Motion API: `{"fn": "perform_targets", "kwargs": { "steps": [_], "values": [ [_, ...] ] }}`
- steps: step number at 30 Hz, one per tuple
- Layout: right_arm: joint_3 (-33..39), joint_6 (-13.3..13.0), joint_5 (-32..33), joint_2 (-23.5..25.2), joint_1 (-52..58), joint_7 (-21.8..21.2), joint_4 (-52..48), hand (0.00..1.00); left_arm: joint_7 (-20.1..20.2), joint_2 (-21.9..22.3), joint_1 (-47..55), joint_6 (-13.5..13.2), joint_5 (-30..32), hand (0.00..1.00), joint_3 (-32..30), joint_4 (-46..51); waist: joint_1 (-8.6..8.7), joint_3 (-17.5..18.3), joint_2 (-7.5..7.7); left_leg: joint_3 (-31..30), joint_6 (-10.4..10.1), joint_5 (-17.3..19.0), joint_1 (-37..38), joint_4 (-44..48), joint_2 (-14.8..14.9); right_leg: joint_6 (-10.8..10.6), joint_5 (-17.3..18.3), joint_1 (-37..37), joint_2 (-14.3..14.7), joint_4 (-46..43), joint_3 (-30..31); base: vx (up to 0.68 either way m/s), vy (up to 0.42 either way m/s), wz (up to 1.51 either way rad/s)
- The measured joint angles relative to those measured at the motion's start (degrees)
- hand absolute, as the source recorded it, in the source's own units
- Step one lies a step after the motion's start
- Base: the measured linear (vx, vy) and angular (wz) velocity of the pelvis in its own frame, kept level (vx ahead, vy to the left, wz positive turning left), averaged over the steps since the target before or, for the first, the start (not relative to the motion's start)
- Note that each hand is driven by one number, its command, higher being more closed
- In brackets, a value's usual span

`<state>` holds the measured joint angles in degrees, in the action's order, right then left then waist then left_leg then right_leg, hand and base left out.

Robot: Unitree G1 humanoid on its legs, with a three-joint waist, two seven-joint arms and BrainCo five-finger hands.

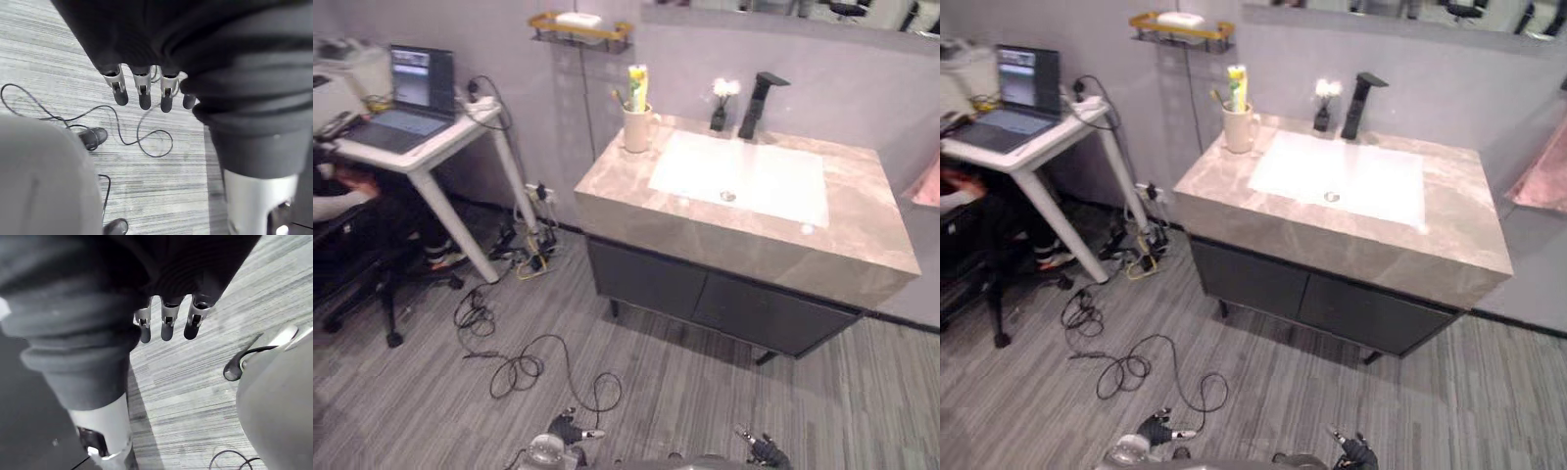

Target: Organize washtable

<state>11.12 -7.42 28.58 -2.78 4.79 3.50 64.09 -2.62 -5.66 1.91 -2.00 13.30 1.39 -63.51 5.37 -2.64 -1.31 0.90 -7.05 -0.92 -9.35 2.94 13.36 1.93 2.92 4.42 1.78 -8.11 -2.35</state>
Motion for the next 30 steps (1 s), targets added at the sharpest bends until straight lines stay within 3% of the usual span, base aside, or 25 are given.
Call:
{"fn": "perform_targets", "kwargs": {
  "steps": [1,2,3,4,5,6,7,8,9,10,11,12,14,16,17,19,23,26,28,29,30],
  "values": [
    [1.9,0.1,-0.1,0.1,-1.1,-0.1,0.0,0.0,0.4,0.0,-1.4,-0.7,0.1,0.0,-1.7,0.7,-0.31,-1.9,-0.39,3.1,2.2,2.5,-5.9,18.4,0.5,0.2,-0.6,1.0,-0.8,-2.3,-2.3,-0.2,-0.011,0.71],
    [2.7,0.1,-0.2,-0.1,-1.4,-0.1,0.0,0.0,0.7,0.4,-1.3,-1.0,0.2,0.0,-2.3,1.3,-0.7,-2.3,-1.02,4.5,2.2,4.1,-7.7,26.9,1.0,0.5,-0.4,1.7,-0.7,-3.8,-2.6,-0.16,-0.05,0.52],
    [3.3,0.1,-0.2,-0.8,-1.8,-0.3,-0.2,0.0,1.2,1.9,-1.1,-0.9,0.4,0.0,-3.9,1.3,-1.14,-2.9,-3.33,7.7,3.2,5.8,-9.7,32.4,2.7,-0.3,0.5,2.0,0.4,-5.9,-3.4,-0.17,-0.064,0.47],
    [3.6,0.4,-0.2,-1.5,-2.1,-0.5,-0.1,0.0,1.5,2.2,-0.7,-0.9,0.4,0.0,-4.2,1.4,-0.75,-3.0,-4.33,7.8,3.0,5.7,-9.2,28.8,1.8,-0.5,2.6,3.2,1.6,-6.9,-3.0,-0.17,-0.137,1.38],
    [4.9,0.8,-0.4,-0.9,-1.9,-1.0,2.1,0.0,1.7,1.1,-1.0,-1.0,0.7,0.0,-5.1,1.0,1.38,-2.3,-1.06,5.2,5.2,6.7,-5.9,21.5,-2.3,2.4,0.0,4.3,0.9,-3.6,0.2,-0.16,-0.103,1.54],
    [6.7,1.0,-0.6,-0.6,-2.4,-1.0,3.4,0.0,2.0,1.3,-1.5,-0.6,0.8,0.0,-6.2,0.7,1.1,-2.8,-1.43,7.7,7.8,10.1,-6.2,31.1,-0.9,2.5,-1.0,3.7,-0.3,-3.0,-2.6,-0.18,-0.081,1.61],
    [8.8,1.3,-1.2,-0.5,-1.9,-1.0,4.1,0.0,2.6,1.4,-0.6,-0.3,-0.1,0.0,-7.1,1.2,-0.24,-2.7,-1.56,11.0,7.1,12.0,-3.2,44.4,2.1,1.6,-2.9,2.3,-0.9,-1.2,-3.8,-0.13,0.018,0.97],
    [9.9,1.4,-1.5,-0.3,-1.4,-1.0,4.1,0.0,2.6,1.3,0.5,-0.3,-0.1,0.0,-7.5,1.0,-0.08,-2.4,-1.61,12.5,6.9,11.8,1.1,46.6,4.1,1.5,-3.8,1.7,-1.5,0.3,-5.6,-0.17,0.039,1.17],
    [11.1,1.4,-1.7,-0.4,-1.0,-1.0,4.1,0.0,2.7,1.5,1.4,0.2,0.1,0.0,-7.8,0.9,0.64,-1.4,-2.91,14.2,6.2,11.4,6.3,43.8,6.7,1.0,-4.8,1.9,-2.0,2.1,-7.9,-0.18,0.109,1.29],
    [12.3,1.4,-1.8,-0.8,-0.8,-1.0,4.0,0.0,2.6,1.8,1.6,0.4,0.2,0.0,-7.5,0.9,0.62,-0.5,-4.22,15.0,3.7,7.5,11.1,35.1,7.9,0.2,-6.2,3.0,-2.3,3.3,-10.3,-0.21,0.14,1.18],
    [12.7,1.6,-1.8,-1.0,-1.1,-1.0,4.1,0.0,2.6,1.9,1.5,0.5,0.2,0.0,-7.0,0.8,0.55,-0.1,-4.77,14.9,-0.8,9.4,12.6,29.8,6.3,-0.4,-7.0,3.3,-2.6,4.0,-11.0,-0.25,0.171,1.17],
    [13.3,1.8,-2.1,-0.6,-0.8,-0.9,4.3,0.0,2.4,1.7,1.7,0.6,0.2,0.0,-5.9,0.9,0.5,0.6,-3.25,15.6,-1.4,9.8,13.2,22.6,4.2,-2.7,-8.4,3.4,-3.4,6.9,-9.6,-0.22,0.116,1.05],
    [12.4,2.1,-2.1,-0.3,0.1,-0.9,4.9,0.0,2.4,0.1,2.0,0.6,0.2,0.0,-3.5,0.9,1.19,1.4,-1.86,15.7,-2.6,11.5,15.2,13.0,1.6,-3.0,-9.5,3.5,-4.3,9.4,-8.5,-0.2,0.124,1.38],
    [11.3,2.3,-2.1,-1.1,-0.3,-0.5,4.9,0.0,1.6,-0.1,2.0,0.5,-0.2,0.0,-0.2,1.0,1.36,1.8,-2.84,16.2,-4.6,13.6,15.9,4.7,1.7,-3.5,-11.6,3.8,-4.1,10.8,-10.6,-0.15,0.233,1.02],
    [9.9,2.3,-2.1,-0.5,-1.1,-0.1,4.8,0.0,1.2,-0.7,2.0,0.5,-0.3,0.0,2.3,1.0,1.15,1.9,-1.51,15.7,-4.1,12.4,16.2,0.2,-0.4,-3.6,-13.4,4.2,-5.6,12.3,-11.7,-0.11,0.193,0.49],
    [8.0,2.1,-1.9,-0.3,-2.2,0.1,3.9,0.0,1.0,-1.4,1.6,0.3,-0.3,0.0,4.7,1.1,0.05,2.0,0.24,15.1,-3.3,11.8,15.6,-0.2,-2.5,-4.4,-15.0,5.2,-7.6,11.9,-11.5,-0.11,0.108,0.14],
    [5.8,1.0,-1.5,-1.4,-3.8,0.2,1.4,0.0,0.6,-0.7,1.4,-1.1,-0.3,0.0,7.1,1.1,-0.1,1.6,0.52,14.8,-1.6,12.9,15.1,2.4,-4.9,-5.3,-15.8,5.8,-10.2,9.8,-10.1,-0.1,0.135,0.01],
    [3.1,1.0,-1.6,-1.5,-4.9,0.0,1.3,0.0,0.1,-0.8,0.9,-1.6,-0.3,0.0,7.0,0.9,-0.2,-1.0,0.65,14.9,0.0,14.2,15.4,4.9,-6.2,-5.4,-15.8,6.1,-11.5,7.4,-8.0,-0.12,0.088,-0.11],
    [1.5,1.1,-1.7,-1.3,-4.1,0.0,1.3,0.0,0.1,-1.1,0.5,-1.6,-0.3,0.0,6.0,0.8,-0.3,-2.0,1.52,15.0,0.7,15.4,15.0,7.5,-6.6,-5.8,-15.6,7.2,-12.0,4.3,-6.1,-0.15,0.06,-0.07],
    [1.1,1.1,-1.7,-1.3,-3.7,0.0,1.3,0.0,0.1,-1.2,0.3,-1.6,-0.3,0.0,5.2,0.7,-0.25,-2.2,1.81,14.9,1.0,15.6,15.0,7.9,-6.5,-6.3,-16.0,7.5,-12.0,3.5,-5.1,-0.13,0.038,-0.09],
    [0.8,1.1,-1.7,-1.2,-3.1,-0.3,1.3,0.0,0.1,-1.3,0.3,-1.6,-0.3,0.0,4.8,0.4,-0.59,-2.1,1.68,15.0,1.4,15.4,14.9,8.2,-6.0,-9.2,-17.8,7.9,-11.4,3.1,-2.7,-0.12,-0.007,0.04]
  ]
}}
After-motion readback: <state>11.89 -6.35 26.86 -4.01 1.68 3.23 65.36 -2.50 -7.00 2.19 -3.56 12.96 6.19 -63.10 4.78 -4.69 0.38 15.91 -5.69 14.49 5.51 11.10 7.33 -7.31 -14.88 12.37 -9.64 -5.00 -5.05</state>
